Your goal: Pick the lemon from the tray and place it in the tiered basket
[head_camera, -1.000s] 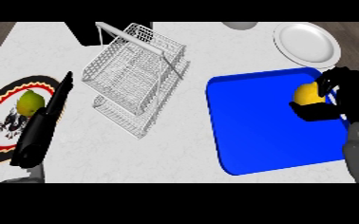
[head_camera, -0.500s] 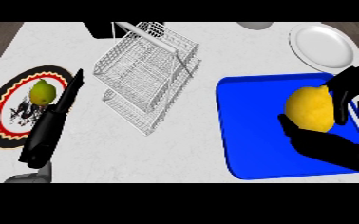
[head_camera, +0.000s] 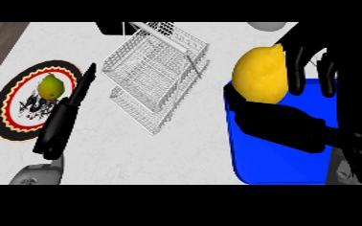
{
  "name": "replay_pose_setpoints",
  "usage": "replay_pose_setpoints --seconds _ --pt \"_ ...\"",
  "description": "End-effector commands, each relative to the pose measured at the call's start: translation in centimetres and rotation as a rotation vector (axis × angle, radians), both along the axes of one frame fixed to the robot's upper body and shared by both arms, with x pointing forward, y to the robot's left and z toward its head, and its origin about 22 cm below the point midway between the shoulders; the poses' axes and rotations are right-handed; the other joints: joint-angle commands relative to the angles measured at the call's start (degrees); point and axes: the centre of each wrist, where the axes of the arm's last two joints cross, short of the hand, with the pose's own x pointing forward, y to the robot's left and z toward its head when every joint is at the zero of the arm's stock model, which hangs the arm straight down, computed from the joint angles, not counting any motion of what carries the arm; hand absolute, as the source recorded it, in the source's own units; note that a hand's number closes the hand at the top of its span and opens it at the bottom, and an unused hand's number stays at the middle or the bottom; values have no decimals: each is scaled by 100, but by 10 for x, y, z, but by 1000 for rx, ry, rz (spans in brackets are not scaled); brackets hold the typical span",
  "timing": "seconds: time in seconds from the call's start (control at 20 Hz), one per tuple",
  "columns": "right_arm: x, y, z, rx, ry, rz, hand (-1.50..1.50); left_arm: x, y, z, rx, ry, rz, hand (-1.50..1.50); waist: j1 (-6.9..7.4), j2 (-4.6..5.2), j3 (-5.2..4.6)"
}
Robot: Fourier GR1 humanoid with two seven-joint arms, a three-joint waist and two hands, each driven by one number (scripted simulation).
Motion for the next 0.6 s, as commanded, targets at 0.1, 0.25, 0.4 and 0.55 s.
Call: replay_pose_setpoints --seconds 0.1,0.25,0.4,0.55 --pt "34 52 39 39 151 -128 150 8 6 -1 -6 -13 -19 0 51 42 5" --pt "61 73 50 94 169 -133 150 6 1 3 5 6 -42 0 205 71 8" --pt "83 84 53 91 223 -133 150 7 -3 4 3 -16 -33 0 215 79 12" --pt "108 99 50 85 251 -119 150 10 -7 10 -13 -24 -44 0 251 96 15"
